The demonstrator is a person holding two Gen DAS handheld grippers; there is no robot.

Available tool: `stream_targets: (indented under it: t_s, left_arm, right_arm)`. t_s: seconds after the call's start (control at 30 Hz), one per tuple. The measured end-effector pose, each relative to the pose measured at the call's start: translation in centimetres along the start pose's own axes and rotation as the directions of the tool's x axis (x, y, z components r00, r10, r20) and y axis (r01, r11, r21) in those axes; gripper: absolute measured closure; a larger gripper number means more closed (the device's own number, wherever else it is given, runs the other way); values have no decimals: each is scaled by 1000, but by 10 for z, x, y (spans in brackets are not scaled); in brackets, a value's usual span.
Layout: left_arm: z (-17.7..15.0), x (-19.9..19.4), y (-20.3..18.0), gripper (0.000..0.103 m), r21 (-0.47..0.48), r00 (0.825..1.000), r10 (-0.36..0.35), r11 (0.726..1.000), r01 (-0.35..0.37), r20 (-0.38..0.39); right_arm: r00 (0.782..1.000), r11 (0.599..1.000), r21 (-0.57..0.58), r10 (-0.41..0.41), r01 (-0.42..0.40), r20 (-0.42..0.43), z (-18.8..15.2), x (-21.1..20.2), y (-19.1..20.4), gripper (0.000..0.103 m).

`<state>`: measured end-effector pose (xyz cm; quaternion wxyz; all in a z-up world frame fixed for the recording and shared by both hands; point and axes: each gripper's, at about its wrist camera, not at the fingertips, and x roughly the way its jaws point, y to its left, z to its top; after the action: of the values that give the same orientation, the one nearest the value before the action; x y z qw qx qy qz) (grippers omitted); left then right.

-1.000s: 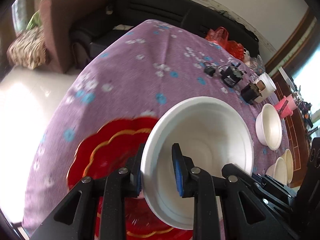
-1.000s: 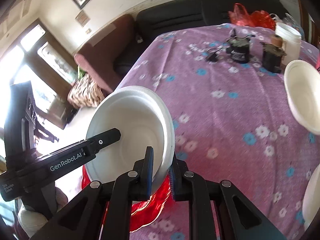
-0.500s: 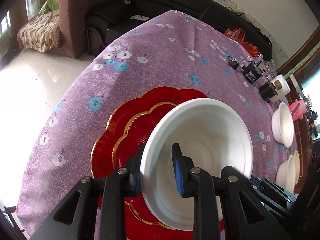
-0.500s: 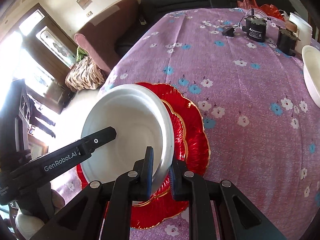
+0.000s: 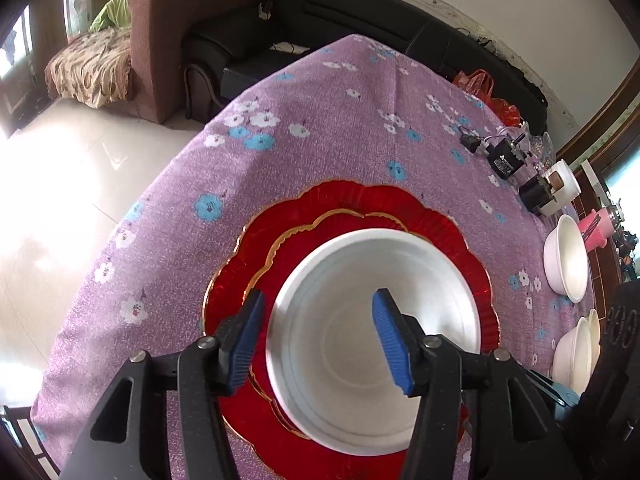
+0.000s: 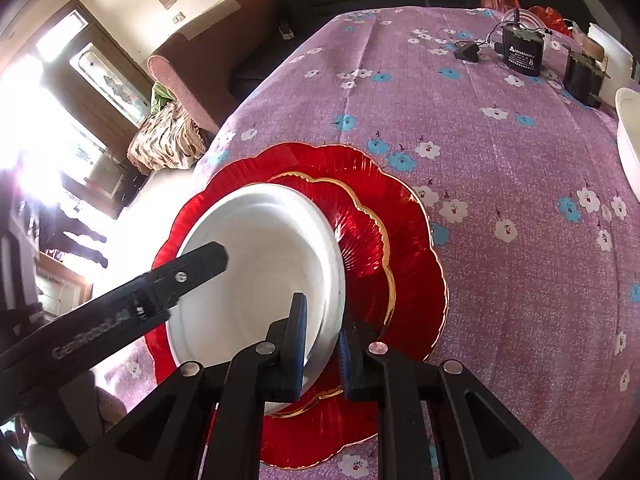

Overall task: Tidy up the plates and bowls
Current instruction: 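Lower the white bowl onto the red plate stack and open the right gripper, then move the right gripper to the large white paper bowl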

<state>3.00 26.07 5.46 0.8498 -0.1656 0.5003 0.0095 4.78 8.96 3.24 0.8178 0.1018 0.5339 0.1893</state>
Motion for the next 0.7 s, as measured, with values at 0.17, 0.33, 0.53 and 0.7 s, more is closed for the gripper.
stream_targets:
  t_s: [0.17,0.33,0.53,0.7]
  left_arm:
    - [-5,-19,0,48,1,998,-31,1000,31,57]
    - [-14,-42,4,42,-30,990,-66,997,70,123]
    - [-32,-78,-7,34,6,976,-92,996,93,199]
    - [-56,-109,-41,27,100,950,-114,991,88,289]
  right_arm:
    - [1000,1000,5,-19,19,17,-2,-1,-3,68]
    - [998,1000,-2,2,-2,62,-3,-13,-3,56]
    - [991,1000,-13,11,-9,136,-8,-40,-4,54]
    - [980,1000,-16,25,-22,198,-26,-67,-15,52]
